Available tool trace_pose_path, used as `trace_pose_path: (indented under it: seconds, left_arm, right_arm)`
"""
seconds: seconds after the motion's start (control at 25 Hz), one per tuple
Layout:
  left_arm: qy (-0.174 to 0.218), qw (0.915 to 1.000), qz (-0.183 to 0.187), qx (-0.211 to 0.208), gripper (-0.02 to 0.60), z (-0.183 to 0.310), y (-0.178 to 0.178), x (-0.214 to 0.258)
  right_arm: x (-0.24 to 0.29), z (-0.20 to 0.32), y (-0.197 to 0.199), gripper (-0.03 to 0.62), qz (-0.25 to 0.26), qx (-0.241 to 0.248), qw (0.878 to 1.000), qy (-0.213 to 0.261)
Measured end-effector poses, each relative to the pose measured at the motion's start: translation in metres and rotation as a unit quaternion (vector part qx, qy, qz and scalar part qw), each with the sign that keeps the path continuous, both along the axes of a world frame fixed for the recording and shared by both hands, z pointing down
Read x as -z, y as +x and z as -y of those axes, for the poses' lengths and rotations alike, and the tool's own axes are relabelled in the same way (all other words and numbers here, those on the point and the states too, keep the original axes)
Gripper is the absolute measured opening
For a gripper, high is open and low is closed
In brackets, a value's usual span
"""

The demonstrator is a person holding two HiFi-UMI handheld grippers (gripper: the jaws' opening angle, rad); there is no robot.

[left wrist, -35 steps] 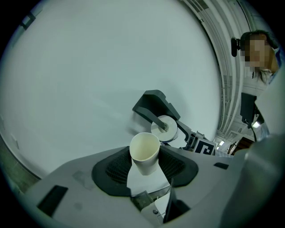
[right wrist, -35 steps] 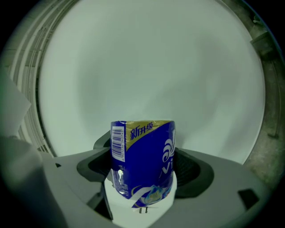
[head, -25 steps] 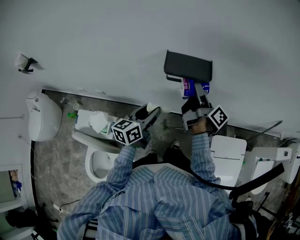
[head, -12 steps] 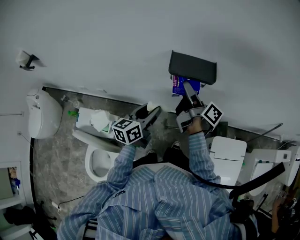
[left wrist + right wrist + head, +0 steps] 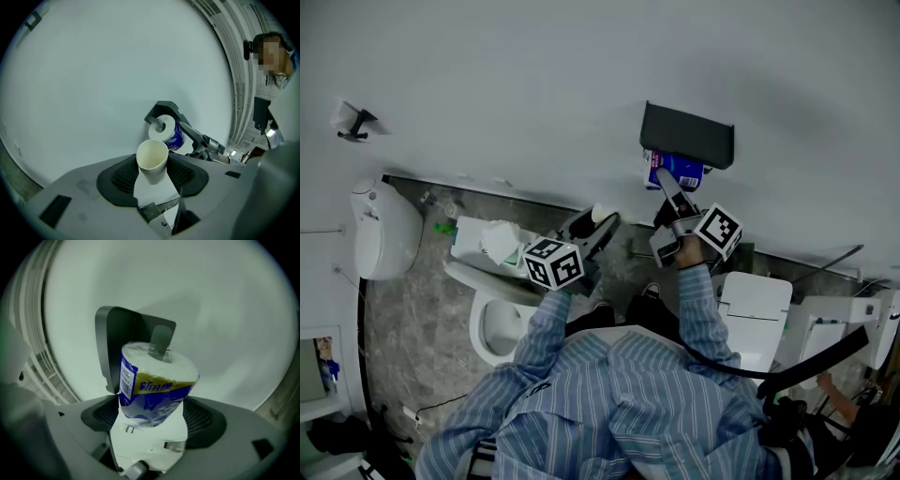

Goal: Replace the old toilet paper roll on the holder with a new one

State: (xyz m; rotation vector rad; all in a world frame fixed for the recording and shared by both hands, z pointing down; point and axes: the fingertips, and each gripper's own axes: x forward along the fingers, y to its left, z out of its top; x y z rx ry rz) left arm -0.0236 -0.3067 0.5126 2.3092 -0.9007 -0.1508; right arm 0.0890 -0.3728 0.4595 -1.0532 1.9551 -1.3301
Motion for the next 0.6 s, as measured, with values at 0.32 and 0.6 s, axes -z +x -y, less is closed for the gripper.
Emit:
trace_pose_path:
  seconds: [0.32,0.6]
  left_arm:
    - [0.003,0.9999,-0.007,-0.013,0.186,-0.009,-0.008,0.001]
    - [0.01,0.9994,-0.012,-0.03,0.186,-0.025,-0.019,0.005]
  right_arm:
    - [0.001,-0.016,-0.008,0.414,-0.029,0.001,1.0,0.003]
    - [0.005,-0.04,-0.01,0.413,-0.051,-0.032,0.998,0.002]
